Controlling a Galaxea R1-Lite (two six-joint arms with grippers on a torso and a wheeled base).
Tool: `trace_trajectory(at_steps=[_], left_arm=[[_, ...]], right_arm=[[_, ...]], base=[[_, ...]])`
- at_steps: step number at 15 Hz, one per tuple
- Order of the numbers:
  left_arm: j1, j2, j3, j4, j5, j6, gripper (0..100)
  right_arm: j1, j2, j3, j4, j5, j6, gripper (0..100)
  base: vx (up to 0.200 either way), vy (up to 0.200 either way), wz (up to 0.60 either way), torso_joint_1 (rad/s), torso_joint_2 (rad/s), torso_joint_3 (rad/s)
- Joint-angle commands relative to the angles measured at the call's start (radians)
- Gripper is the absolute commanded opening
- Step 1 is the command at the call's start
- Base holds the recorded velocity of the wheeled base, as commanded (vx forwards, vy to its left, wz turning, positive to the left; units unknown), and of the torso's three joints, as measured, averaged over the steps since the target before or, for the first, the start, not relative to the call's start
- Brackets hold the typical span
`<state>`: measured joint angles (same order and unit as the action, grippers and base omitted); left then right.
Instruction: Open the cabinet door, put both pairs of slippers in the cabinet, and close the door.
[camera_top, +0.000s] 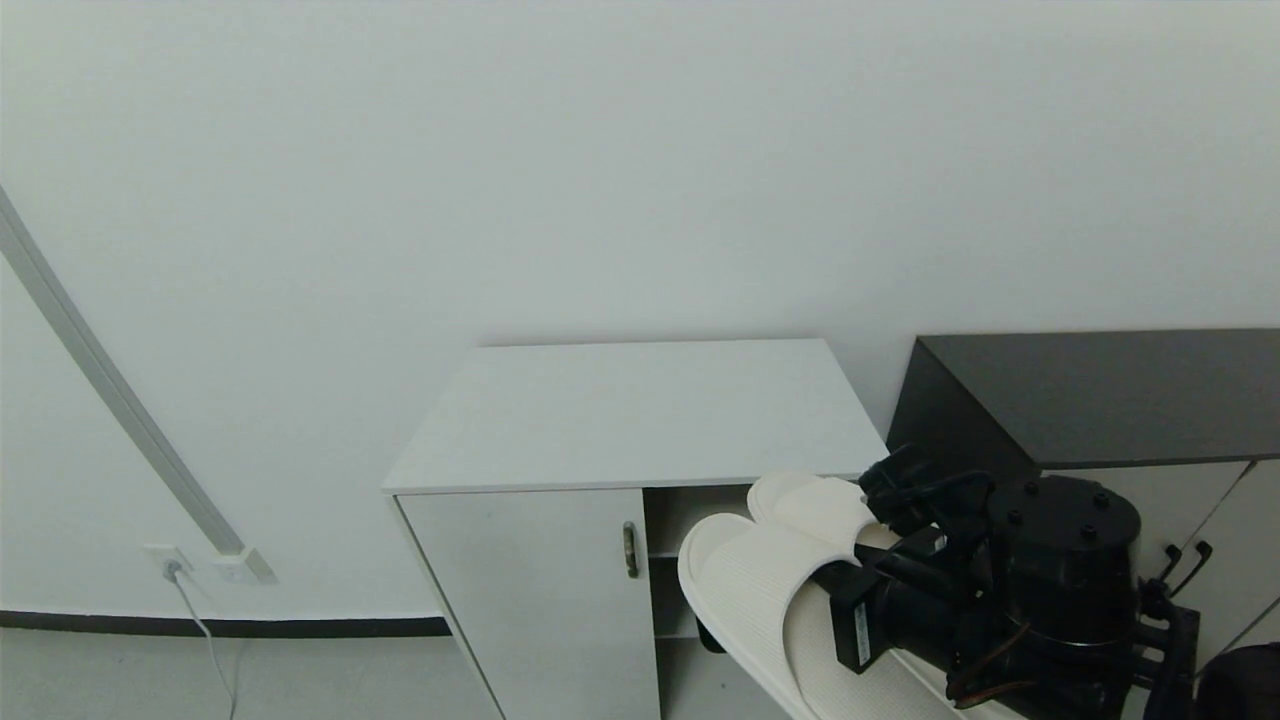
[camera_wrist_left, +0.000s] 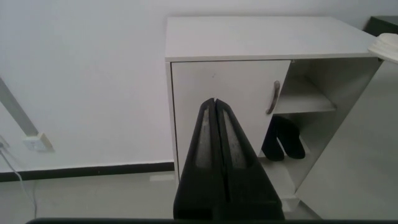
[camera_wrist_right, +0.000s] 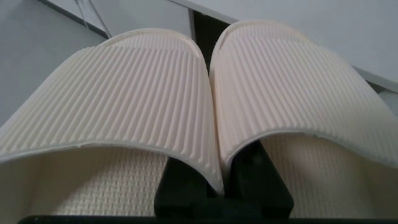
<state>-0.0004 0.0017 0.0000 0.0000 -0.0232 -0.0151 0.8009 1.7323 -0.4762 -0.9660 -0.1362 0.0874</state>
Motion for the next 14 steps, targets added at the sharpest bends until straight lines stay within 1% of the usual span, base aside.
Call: trace_trajectory(at_steps=[1,3,7,10,14], left_arm=[[-0.001,0.000,0.000,0.000,0.000,0.000,0],[0.000,0.000,0.000,0.000,0.000,0.000,0],[0.000,0.000,0.000,0.000,0.000,0.000,0],[0.000,0.000,0.000,0.000,0.000,0.000,0],[-0.001,0.000,0.000,0.000,0.000,0.000,0]], right_arm=[[0.000,0.004,0.001,0.000,0.000,0.000,0],[0.000,0.012,-0.001,-0.004,0.000,0.000,0],[0.001,0.018,0.002,-0.022,-0.002,0.000,0],[0.001,0.018,0.004,-0.022,-0.002,-0.002,0],[0.003,0.023,0.008,-0.022,0.000,-0.002,0]], base=[[0.000,0.000,0.00,0.000,0.00,0.000],[0.000,0.000,0.00,-0.047,0.11,0.067],[0.000,0.000,0.00,-0.152,0.35,0.187],[0.000,0.000,0.00,-0.167,0.38,0.222],[0.000,0.000,0.00,-0.218,0.51,0.298]])
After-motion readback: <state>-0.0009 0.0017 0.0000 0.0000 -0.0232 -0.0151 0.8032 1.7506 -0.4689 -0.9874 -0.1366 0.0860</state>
